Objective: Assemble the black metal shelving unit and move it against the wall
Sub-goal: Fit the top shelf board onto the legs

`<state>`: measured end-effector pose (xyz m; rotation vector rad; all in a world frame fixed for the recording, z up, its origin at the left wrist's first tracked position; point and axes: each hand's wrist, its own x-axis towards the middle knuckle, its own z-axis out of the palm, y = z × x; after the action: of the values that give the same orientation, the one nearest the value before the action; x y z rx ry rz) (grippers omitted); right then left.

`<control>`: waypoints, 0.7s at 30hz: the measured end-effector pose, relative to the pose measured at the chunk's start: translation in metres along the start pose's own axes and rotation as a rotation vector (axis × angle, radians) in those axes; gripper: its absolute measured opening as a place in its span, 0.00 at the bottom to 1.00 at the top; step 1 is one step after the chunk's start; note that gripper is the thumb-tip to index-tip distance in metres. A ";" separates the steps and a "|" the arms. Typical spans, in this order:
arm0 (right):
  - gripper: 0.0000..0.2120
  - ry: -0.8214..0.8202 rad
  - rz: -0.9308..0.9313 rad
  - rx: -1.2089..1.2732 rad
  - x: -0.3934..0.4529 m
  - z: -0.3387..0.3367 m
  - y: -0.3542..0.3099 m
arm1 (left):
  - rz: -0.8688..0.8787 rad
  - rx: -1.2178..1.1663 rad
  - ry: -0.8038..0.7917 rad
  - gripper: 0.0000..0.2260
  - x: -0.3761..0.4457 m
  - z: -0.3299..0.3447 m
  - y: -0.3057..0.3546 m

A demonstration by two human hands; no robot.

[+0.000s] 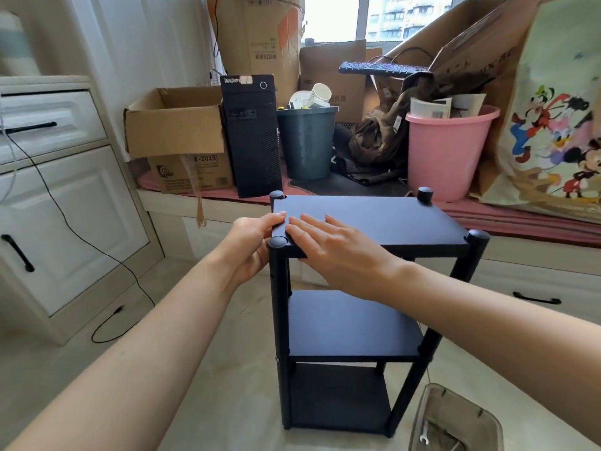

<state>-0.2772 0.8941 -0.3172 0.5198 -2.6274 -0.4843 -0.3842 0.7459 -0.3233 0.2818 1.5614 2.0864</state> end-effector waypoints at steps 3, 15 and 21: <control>0.24 -0.005 0.002 -0.017 -0.002 0.000 0.002 | 0.003 0.015 -0.002 0.11 -0.002 0.001 0.002; 0.26 -0.007 -0.023 0.015 -0.009 0.003 0.010 | -0.026 -0.018 -0.032 0.13 -0.001 0.004 -0.005; 0.25 -0.009 -0.049 0.013 -0.012 -0.001 0.008 | -0.012 -0.078 -0.072 0.14 -0.005 0.003 -0.012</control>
<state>-0.2692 0.9063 -0.3172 0.5881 -2.6332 -0.4866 -0.3758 0.7479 -0.3327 0.3153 1.4331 2.0987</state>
